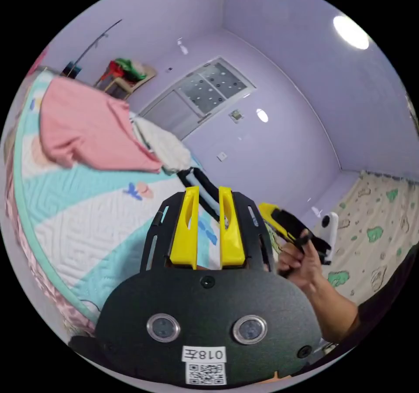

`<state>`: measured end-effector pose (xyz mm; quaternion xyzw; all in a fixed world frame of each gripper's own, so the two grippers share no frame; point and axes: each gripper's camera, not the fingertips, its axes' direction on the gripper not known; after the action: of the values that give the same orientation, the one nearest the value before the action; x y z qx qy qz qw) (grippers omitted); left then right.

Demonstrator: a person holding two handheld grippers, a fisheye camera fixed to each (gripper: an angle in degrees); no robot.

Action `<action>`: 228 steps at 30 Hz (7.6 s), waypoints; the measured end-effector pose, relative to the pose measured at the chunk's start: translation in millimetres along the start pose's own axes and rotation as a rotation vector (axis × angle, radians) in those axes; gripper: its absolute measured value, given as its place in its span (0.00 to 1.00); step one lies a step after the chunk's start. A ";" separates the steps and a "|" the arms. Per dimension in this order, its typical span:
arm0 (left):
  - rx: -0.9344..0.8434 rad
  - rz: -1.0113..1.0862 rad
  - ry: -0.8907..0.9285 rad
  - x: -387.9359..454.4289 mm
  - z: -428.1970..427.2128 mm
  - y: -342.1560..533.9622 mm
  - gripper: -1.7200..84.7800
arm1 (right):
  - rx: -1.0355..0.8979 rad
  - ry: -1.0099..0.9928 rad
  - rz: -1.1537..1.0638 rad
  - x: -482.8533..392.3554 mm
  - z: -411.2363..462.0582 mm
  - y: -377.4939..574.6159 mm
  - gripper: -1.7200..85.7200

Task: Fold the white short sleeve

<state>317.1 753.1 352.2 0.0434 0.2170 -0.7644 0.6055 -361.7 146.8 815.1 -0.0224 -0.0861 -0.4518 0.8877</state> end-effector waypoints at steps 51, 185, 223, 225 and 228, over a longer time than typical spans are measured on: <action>-0.559 0.352 -0.065 13.6 49.0 -76.2 0.17 | -0.199 0.253 0.184 28.6 -170.5 209.9 0.13; -1.142 0.163 -0.137 69.4 -0.6 52.2 0.01 | 0.058 0.173 1.167 90.8 -509.0 531.1 0.02; -1.073 0.500 -0.464 14.9 429.6 45.4 0.06 | -0.517 0.144 0.153 288.7 -295.9 232.7 0.04; -1.076 0.519 -0.462 18.6 432.2 47.2 0.03 | -0.409 0.149 0.287 317.5 -329.7 229.9 0.03; -1.036 0.578 -0.491 28.3 429.2 40.9 0.01 | -0.092 0.215 0.615 366.9 -407.7 250.2 0.03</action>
<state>432.6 555.4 718.6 -0.3742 0.3928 -0.3543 0.7616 105.7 -46.2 486.9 -0.0397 0.0393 -0.1660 0.9845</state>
